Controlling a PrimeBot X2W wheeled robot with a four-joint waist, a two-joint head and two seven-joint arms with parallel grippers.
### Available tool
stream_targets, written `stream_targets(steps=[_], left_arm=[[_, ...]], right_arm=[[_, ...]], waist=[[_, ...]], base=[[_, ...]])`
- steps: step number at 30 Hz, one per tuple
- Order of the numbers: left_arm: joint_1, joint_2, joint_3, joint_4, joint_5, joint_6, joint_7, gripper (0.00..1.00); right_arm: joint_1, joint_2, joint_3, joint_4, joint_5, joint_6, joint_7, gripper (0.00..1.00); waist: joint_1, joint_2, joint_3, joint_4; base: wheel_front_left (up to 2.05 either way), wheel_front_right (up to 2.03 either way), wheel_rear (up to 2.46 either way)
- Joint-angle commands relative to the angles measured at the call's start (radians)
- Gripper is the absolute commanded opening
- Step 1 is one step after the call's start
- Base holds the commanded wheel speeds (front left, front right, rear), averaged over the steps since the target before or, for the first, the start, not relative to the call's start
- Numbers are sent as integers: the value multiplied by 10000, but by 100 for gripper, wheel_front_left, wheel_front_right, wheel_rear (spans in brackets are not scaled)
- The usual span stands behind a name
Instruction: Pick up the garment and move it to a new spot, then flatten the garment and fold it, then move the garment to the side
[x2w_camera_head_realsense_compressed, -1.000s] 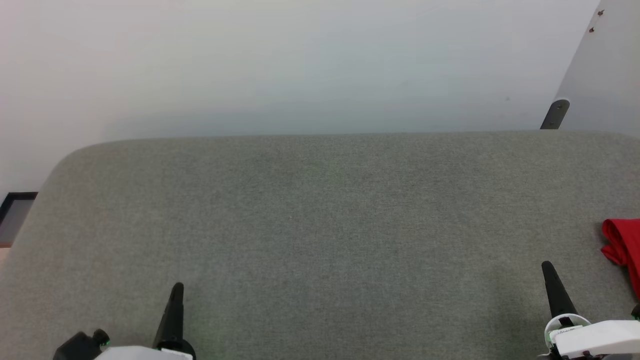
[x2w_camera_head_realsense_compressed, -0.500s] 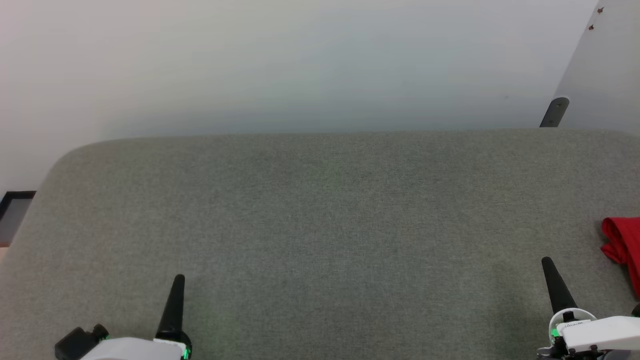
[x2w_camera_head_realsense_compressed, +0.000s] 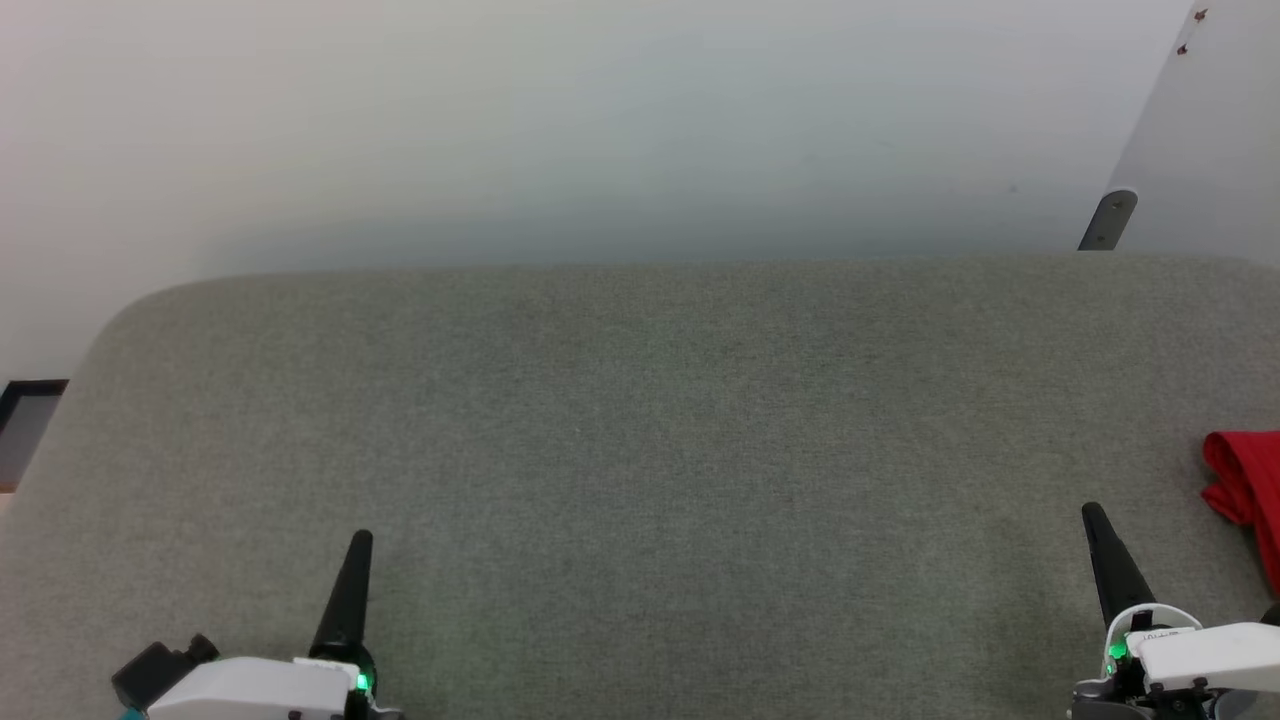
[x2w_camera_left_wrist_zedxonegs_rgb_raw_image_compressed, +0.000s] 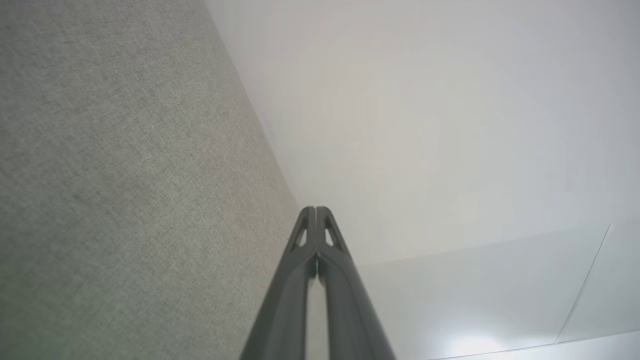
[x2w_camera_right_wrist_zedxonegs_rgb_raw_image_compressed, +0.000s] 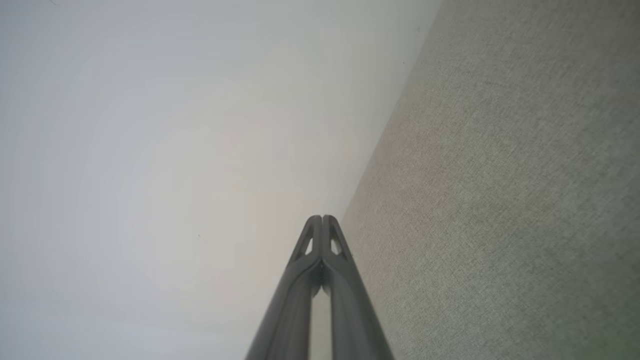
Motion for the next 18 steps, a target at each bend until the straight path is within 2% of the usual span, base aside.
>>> stream_targets(steps=[1,18], left_arm=[[-184,8,47,5,-253,-24,67,0],[-483,-62,154,164,-1508,-29,441,0]], right_arm=[[-141,33,-49,-16,227,2,57,0],[-291,144,-186,88,1405,1,348,0]], waist=[[-1,-1,7,-3],[-1,-1,72,-34]], base=[[0,0,0],[0,0,0]])
